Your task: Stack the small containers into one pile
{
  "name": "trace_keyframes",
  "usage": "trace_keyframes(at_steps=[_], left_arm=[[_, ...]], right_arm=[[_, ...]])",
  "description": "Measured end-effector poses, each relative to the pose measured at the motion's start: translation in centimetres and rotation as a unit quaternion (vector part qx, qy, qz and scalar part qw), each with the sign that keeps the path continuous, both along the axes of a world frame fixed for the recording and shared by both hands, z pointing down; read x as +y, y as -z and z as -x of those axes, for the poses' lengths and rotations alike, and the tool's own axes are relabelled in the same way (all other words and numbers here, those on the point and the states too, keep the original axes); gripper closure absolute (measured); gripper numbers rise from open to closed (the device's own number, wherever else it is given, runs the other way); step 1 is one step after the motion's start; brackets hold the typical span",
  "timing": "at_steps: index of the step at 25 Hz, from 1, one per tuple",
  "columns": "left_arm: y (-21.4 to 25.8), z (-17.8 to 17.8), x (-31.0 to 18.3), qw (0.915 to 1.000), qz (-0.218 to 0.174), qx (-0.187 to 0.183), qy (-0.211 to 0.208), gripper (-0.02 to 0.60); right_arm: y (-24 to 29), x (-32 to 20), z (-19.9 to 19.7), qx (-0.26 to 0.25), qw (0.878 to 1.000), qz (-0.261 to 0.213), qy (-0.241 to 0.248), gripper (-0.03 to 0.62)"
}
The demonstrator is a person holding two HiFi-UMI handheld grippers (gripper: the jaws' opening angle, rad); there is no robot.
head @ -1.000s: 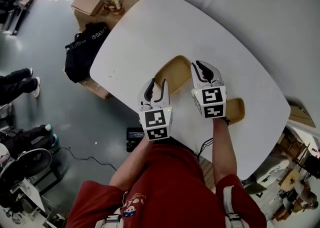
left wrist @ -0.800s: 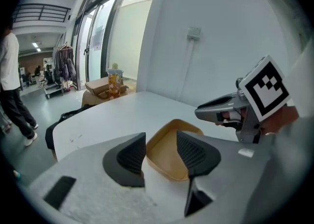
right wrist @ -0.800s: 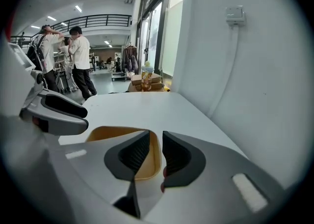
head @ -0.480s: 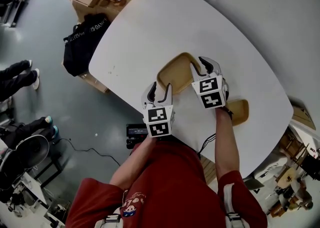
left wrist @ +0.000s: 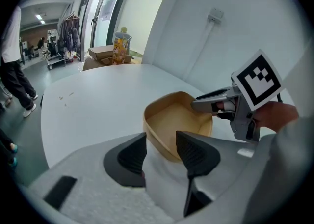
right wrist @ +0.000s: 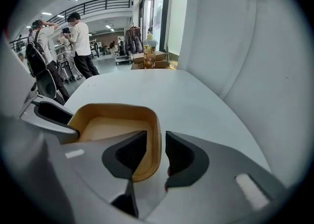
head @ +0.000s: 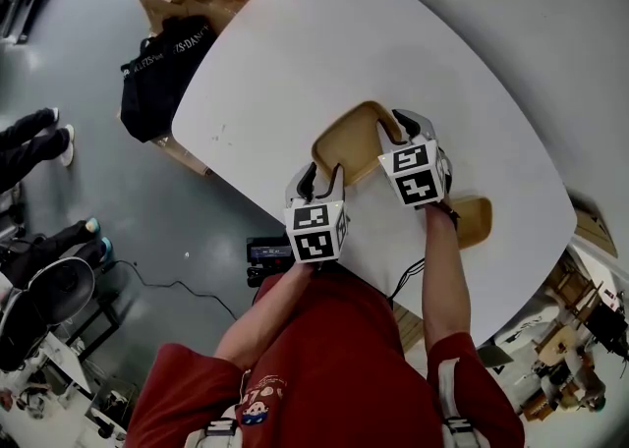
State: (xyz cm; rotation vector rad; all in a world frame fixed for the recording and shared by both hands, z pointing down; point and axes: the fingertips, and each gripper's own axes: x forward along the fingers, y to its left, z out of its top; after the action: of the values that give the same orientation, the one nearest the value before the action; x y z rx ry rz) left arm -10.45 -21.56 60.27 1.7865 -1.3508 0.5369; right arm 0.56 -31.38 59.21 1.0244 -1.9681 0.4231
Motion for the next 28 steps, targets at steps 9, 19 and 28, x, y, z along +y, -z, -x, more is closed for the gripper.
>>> trace_keyframes(at_steps=[9,19,28], left_arm=[[-0.2,0.4,-0.3,1.0000,-0.001,-0.002,0.008,0.423],[0.8,1.2,-1.3,0.9994,-0.016,-0.011,0.028,0.484],[3.7,1.2,-3.4,0.9966,-0.076,-0.025,0.016,0.506]], right_arm=[[0.0,0.2,-0.1,0.010,1.000,-0.005,-0.007,0.549],[1.5,0.8,-0.8,0.004,0.999,-0.028,-0.019,0.560],[5.3,0.5,-1.6,-0.026,0.992,-0.104,-0.072,0.565]])
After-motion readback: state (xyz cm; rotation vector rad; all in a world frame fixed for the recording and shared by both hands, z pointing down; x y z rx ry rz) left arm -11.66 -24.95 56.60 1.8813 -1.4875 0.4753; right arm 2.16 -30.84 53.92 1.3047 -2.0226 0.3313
